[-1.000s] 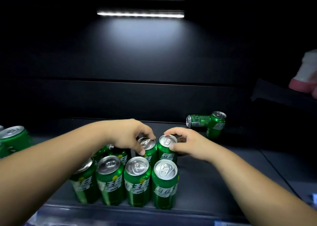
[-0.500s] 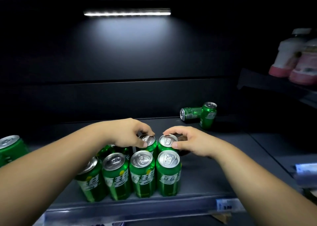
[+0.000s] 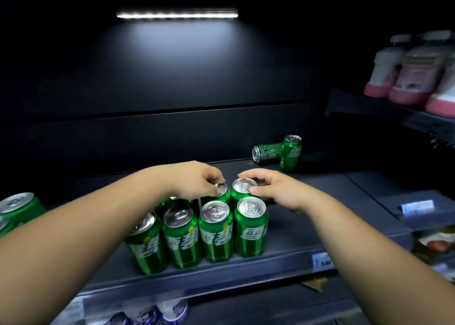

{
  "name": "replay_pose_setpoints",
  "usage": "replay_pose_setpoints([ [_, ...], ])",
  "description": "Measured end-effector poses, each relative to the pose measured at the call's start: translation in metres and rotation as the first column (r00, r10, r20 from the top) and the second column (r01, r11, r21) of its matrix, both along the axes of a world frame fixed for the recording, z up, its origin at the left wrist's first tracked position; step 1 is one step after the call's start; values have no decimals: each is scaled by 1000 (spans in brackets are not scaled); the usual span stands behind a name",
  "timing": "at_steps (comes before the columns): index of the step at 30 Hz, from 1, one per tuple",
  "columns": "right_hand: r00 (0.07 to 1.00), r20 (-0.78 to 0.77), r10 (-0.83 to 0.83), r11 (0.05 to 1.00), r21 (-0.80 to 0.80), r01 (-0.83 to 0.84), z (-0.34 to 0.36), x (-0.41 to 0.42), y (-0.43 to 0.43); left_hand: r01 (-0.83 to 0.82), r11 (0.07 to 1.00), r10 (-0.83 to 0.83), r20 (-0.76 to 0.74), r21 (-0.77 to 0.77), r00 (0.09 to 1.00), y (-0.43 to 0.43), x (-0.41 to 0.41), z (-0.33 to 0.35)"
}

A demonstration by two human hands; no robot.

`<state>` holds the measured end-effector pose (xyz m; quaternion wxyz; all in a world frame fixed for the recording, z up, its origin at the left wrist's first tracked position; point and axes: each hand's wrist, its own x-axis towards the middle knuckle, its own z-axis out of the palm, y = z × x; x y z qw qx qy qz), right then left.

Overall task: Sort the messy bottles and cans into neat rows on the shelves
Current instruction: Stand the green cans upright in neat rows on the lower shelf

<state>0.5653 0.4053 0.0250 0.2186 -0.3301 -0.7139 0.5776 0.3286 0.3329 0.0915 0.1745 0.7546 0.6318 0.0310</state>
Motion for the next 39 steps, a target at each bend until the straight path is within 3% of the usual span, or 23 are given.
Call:
replay_pose_setpoints([
  [4, 987, -122, -101, 994, 25, 105, -10, 5, -7, 6, 999, -6, -14, 39, 1000, 1, 4, -3],
  [7, 981, -95, -168, 980, 92, 177, -7, 15, -1, 21, 998, -17, -77, 61, 997, 11, 9, 0],
  [10, 969, -99, -227, 966, 106, 237, -7, 30, 12, -12, 998, 14, -31, 64, 999, 26, 15, 7],
  [16, 933, -70, -354, 924, 128, 360, -13, 63, 56, 49, 994, -35, -142, 96, 989, 76, 39, 15],
  [25, 838, -65, -541, 814, 208, 542, -17, 90, 143, 54, 976, -25, -137, 209, 990, 171, 87, 3],
  [39, 887, -100, -452, 855, 237, 462, -28, 91, 213, -2, 977, 61, -273, 212, 960, 269, 127, -36],
])
